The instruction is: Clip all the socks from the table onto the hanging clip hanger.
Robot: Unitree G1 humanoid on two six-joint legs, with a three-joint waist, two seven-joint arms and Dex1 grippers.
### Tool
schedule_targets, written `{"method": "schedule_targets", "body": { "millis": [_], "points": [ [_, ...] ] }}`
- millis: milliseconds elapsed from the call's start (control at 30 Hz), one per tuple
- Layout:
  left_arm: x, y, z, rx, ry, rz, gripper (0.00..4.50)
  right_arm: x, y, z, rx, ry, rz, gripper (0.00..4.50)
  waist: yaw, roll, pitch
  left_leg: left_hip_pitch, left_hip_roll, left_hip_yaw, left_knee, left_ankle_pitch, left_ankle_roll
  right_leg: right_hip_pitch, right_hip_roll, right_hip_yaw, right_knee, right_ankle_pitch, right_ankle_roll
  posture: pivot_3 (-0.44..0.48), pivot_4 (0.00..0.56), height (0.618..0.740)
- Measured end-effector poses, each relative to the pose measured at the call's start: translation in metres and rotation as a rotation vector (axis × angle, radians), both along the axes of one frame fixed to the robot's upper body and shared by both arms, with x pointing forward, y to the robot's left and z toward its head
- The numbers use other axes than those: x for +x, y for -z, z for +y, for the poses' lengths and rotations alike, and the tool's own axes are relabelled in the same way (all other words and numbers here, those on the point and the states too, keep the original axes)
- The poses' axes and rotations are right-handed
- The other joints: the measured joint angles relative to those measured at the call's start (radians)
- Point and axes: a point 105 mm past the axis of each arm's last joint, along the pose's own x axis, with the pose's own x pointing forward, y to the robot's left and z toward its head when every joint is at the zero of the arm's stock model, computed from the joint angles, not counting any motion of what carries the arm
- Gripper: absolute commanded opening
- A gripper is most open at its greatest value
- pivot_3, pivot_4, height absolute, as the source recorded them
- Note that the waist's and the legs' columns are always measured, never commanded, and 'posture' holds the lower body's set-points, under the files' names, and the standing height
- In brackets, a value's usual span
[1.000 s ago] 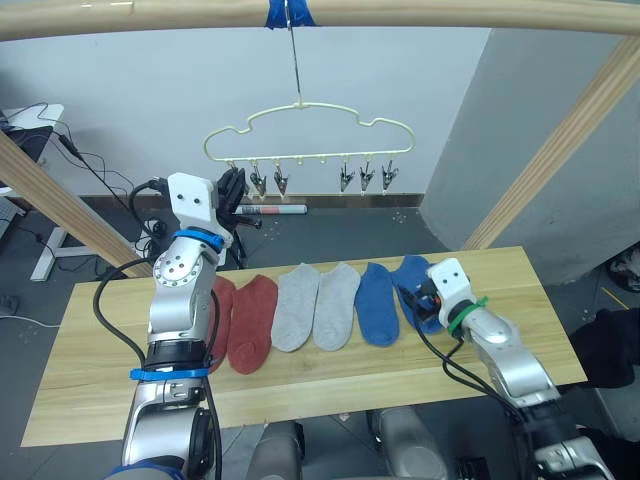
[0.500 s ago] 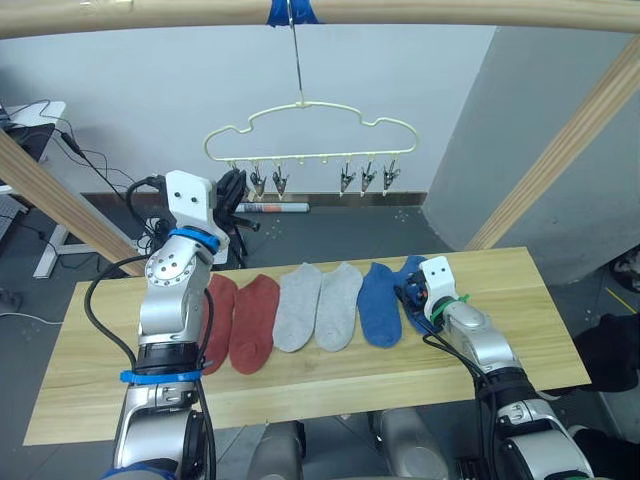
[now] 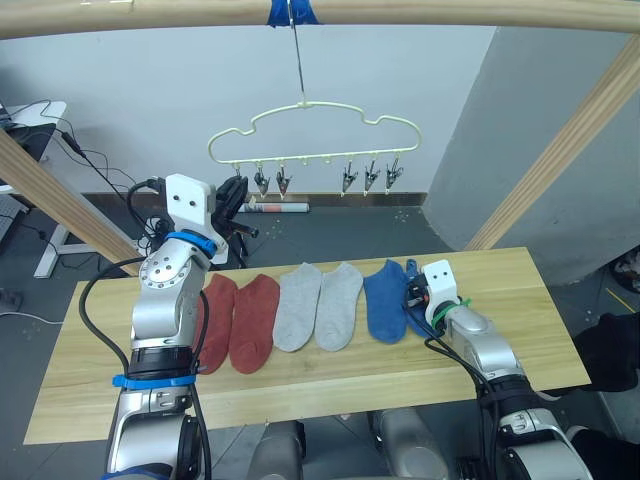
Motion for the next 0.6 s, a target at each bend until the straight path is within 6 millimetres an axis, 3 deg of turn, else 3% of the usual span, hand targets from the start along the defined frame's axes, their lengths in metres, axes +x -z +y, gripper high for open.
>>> {"method": "schedule_targets", "body": {
  "millis": [433,600],
  "points": [
    [-0.003,0.001,0.003,0.011,-0.004,0.01,0.0,-0.02,-0.011,-0.007,0.018,0.024,-0.027,0.01,0.0,0.002,0.001,0.0,0.0,0.0,0.0,0.0,0.0,0.0,0.0,0.0,0.0,0.0,0.0,-0.188,0.274,0.74],
    [-0.004,0.002,0.003,0.011,-0.004,0.011,0.0,-0.016,-0.031,-0.013,-0.021,0.04,-0.113,0.01,0.0,0.002,0.002,0.0,0.0,0.0,0.0,0.0,0.0,-0.001,0.0,0.0,0.0,0.0,0.0,-0.185,0.274,0.74]
  ]
}}
